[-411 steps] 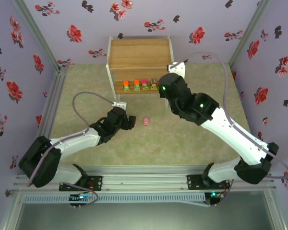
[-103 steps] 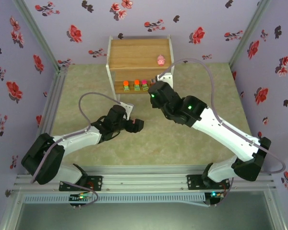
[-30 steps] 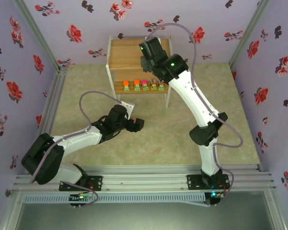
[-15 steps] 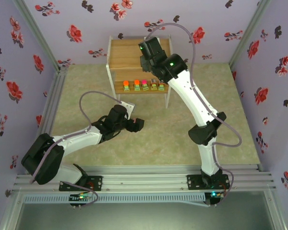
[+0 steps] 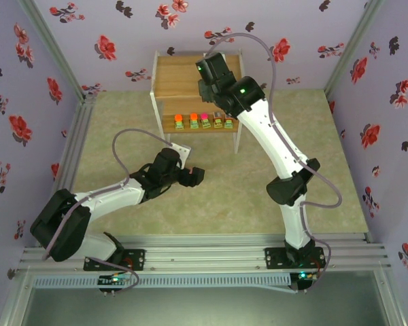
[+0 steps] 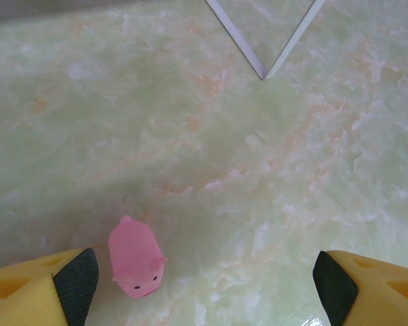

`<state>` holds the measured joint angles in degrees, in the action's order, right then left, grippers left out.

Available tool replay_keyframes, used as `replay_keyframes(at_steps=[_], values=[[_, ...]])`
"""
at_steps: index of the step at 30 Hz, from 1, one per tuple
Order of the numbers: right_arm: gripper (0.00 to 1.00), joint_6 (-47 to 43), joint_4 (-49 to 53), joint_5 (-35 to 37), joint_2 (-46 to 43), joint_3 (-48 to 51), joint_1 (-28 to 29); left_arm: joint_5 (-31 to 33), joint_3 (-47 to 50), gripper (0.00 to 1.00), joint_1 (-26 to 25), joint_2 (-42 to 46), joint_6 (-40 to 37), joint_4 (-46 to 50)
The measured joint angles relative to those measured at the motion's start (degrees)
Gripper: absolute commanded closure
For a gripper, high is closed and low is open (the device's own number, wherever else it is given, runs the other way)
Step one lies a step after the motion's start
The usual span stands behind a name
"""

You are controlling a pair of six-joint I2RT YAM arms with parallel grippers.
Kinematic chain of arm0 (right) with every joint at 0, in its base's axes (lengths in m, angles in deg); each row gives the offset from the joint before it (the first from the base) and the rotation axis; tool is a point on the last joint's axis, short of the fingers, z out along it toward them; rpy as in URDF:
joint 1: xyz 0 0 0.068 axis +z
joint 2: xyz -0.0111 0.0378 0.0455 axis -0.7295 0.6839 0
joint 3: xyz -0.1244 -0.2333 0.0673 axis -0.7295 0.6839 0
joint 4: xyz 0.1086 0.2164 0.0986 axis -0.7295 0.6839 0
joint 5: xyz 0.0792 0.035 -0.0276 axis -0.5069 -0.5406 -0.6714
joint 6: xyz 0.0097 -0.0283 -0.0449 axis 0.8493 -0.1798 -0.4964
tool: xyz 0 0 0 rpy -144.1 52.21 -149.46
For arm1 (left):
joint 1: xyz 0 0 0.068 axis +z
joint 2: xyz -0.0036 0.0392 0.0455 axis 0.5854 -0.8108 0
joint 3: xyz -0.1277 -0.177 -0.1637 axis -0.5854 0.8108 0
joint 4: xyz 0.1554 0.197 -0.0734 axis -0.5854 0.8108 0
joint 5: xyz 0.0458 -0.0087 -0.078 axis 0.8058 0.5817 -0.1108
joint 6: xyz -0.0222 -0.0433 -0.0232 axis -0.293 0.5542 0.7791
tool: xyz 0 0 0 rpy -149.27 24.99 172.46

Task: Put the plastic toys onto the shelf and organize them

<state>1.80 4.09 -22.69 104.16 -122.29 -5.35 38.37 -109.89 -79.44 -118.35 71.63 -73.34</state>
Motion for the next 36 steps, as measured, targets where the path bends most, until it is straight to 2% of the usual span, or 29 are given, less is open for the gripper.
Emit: replay_keyframes(at_steps=[24,36], values=[[0.74,-1.33,0.42,0.44,-0.2,-1.73,0.0,0.0,0.0,0.13,0.0,0.0,0.0,-0.02],[0.72,-3.04,0.02,2.43,-5.27,-1.73,0.52,1.33,0.0,0.13,0.0,0.0,0.0,0.0]])
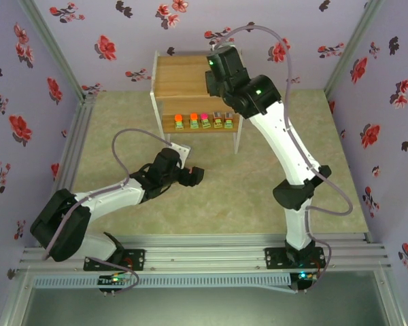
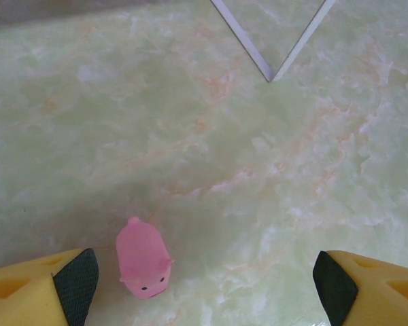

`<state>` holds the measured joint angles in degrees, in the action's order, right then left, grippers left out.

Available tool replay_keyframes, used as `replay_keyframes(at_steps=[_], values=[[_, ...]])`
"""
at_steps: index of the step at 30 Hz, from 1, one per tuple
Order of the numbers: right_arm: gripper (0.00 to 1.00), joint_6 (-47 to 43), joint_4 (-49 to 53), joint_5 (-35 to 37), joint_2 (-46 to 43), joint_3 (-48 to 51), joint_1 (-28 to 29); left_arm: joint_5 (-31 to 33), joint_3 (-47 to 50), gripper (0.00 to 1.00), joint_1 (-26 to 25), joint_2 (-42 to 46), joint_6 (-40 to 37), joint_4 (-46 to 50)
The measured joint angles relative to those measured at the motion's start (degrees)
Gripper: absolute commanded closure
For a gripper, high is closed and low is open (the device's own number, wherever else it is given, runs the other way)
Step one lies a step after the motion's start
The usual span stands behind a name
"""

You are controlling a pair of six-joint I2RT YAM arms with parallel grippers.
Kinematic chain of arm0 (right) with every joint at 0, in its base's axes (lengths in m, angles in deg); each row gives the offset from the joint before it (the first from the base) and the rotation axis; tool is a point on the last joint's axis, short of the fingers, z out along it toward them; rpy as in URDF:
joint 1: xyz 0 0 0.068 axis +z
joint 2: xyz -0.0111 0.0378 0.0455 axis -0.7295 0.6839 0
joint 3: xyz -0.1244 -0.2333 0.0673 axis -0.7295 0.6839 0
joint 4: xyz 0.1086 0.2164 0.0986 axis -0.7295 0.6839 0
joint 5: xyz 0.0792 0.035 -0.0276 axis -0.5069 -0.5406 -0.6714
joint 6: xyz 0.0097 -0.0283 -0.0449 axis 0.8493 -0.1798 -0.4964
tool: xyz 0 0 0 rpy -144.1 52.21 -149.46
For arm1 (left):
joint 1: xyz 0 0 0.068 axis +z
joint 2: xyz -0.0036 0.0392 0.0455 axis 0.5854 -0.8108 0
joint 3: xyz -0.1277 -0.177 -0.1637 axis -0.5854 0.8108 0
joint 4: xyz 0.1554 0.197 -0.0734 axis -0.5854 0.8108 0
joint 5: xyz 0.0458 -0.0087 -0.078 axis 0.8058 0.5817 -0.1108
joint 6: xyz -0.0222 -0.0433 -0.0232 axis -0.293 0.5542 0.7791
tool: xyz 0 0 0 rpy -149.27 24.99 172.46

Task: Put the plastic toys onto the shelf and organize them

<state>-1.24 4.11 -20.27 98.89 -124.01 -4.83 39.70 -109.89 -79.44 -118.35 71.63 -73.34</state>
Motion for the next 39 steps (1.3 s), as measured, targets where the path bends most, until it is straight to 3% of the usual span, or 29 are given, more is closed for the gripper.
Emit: replay_keyframes(at_steps=[8,16,24,32,39], values=[[0.72,-0.24,-1.6,1.77,-6.71,6.25,2.8,2.25,0.0,0.12,0.0,0.0,0.0,0.68],[0.71,0.0,-12.13,3.89,-25.44,39.28,10.03,7.43,0.0,0.12,0.0,0.33,0.02,2.75],[0.69,4.24,-21.22,4.2,-39.41,68.52,10.49,12.33,0.0,0.14,0.0,1.68,0.24,3.87],[0.61,8.98,-30.53,2.58,-43.54,89.2,10.49,17.55,0.37,0.15,-0.04,2.86,1.88,5.95],[0.53,9.51,-37.44,2.05,-44.54,94.6,10.49,22.29,3.3,0.15,-0.85,7.96,4.68,10.69]])
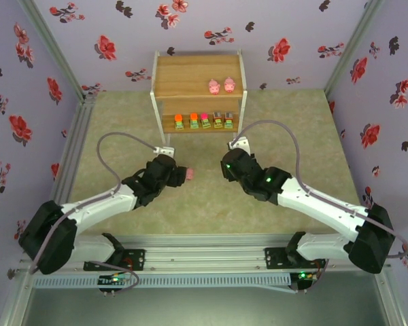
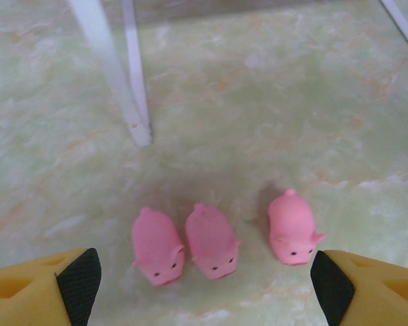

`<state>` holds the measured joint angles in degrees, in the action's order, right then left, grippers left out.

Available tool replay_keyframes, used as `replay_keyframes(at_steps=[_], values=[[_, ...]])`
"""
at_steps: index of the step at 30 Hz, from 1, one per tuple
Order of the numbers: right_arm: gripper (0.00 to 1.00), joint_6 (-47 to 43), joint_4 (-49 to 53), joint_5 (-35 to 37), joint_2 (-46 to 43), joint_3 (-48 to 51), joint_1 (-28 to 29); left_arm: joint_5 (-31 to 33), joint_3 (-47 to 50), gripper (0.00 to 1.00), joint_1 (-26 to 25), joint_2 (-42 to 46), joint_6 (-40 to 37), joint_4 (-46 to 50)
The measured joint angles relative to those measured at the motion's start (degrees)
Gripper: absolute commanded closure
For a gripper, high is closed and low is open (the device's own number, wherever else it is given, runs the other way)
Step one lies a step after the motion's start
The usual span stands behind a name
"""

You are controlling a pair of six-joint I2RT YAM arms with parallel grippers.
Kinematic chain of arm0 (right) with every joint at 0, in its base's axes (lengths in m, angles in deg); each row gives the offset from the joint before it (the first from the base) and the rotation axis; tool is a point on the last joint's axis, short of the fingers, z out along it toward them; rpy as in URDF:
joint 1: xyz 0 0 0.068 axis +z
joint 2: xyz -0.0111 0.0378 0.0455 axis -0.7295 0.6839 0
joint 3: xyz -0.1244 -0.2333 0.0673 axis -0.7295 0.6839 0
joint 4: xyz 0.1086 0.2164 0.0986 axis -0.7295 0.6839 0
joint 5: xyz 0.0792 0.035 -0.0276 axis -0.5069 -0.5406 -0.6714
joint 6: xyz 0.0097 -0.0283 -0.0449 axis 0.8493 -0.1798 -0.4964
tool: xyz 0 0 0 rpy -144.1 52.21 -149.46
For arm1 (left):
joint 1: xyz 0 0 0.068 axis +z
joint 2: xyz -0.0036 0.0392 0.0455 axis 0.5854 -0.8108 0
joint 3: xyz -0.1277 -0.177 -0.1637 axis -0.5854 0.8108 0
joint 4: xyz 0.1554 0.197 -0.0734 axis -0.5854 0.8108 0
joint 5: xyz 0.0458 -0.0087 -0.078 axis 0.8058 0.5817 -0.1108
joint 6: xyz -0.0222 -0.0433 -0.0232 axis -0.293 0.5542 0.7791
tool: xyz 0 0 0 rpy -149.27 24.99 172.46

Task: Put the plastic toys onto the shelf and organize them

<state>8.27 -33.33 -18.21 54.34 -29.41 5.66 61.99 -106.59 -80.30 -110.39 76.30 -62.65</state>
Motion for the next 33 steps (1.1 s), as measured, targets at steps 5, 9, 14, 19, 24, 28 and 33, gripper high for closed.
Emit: replay_keyframes(at_steps=[5,9,14,19,24,28,33], values=[[0.45,-0.59,-5.75,-1.46,1.42,2.43,-0.46,2.67,1.05,0.13,-0.17,4.81,1.64,3.98],[0.35,-2.14,-12.11,-4.11,3.54,6.08,-1.68,4.44,0.98,0.13,-0.17,5.95,2.08,7.32],[0.35,-3.65,-18.45,-6.29,6.05,9.07,-3.26,6.01,0.98,0.14,-0.17,5.95,3.15,10.56],[0.35,-4.0,-25.42,-7.15,6.34,13.53,-3.52,7.72,0.96,0.16,-0.17,5.2,5.03,12.35],[0.34,-4.28,-27.52,-7.21,8.63,14.93,-3.63,9.03,0.94,0.17,-0.17,2.73,7.28,12.72],[0.34,-4.11,-29.2,-8.02,9.42,14.91,-3.78,9.4,0.7,0.17,-0.17,0.09,8.9,12.7],[0.34,-3.96,-29.53,-8.85,10.08,14.91,-3.85,9.42,-0.02,0.19,-0.17,-2.89,10.45,12.5]])
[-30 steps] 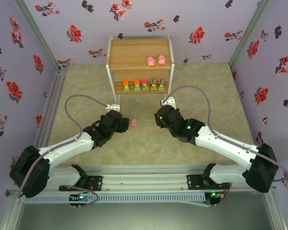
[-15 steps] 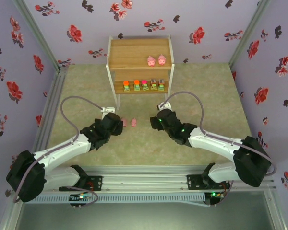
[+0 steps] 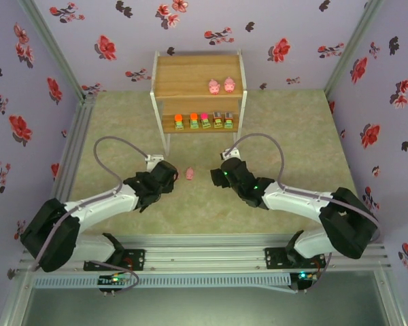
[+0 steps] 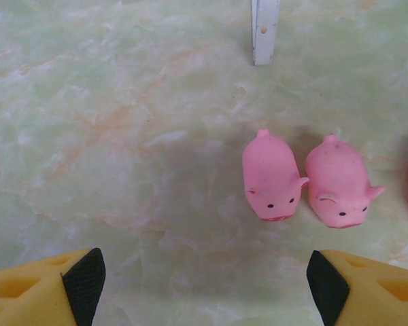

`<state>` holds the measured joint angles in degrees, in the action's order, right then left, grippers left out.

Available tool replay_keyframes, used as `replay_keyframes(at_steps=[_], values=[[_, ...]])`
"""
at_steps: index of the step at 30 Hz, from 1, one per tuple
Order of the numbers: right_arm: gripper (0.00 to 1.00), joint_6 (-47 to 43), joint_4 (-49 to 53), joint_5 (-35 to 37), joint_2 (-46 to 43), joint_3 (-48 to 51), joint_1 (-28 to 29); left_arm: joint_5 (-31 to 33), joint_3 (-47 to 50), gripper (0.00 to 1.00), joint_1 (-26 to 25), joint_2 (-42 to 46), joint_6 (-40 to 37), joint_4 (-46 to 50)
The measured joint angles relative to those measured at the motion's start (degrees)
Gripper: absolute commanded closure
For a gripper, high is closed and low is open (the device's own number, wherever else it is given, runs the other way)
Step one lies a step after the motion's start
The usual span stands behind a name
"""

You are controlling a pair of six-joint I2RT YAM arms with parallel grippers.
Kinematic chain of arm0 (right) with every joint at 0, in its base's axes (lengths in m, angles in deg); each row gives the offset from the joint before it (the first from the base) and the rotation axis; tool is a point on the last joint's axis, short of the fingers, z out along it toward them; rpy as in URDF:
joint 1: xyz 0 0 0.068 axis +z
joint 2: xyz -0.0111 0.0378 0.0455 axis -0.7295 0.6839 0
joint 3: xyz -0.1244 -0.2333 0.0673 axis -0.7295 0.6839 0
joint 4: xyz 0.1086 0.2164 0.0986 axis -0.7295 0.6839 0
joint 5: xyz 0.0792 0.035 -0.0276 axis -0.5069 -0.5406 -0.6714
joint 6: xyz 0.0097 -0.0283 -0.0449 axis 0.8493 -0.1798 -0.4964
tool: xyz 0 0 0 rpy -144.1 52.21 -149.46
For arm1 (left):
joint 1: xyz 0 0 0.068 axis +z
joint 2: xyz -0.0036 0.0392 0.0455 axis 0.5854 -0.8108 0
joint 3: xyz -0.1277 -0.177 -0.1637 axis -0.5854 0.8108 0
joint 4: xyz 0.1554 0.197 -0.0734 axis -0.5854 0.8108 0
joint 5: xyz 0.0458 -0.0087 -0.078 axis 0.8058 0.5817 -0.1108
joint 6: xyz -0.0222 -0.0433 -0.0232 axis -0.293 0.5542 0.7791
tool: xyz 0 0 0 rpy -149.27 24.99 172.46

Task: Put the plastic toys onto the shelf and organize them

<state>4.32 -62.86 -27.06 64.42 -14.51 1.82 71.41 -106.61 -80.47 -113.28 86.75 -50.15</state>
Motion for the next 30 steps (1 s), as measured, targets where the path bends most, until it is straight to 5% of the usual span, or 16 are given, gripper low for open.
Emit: replay_keyframes(at_steps=[30], values=[[0.33,0.92,0.02,-0.44,0.33,-0.2,-1.07,-2.32,-4.04,0.28,3.13,-8.26,3.19,-2.84]])
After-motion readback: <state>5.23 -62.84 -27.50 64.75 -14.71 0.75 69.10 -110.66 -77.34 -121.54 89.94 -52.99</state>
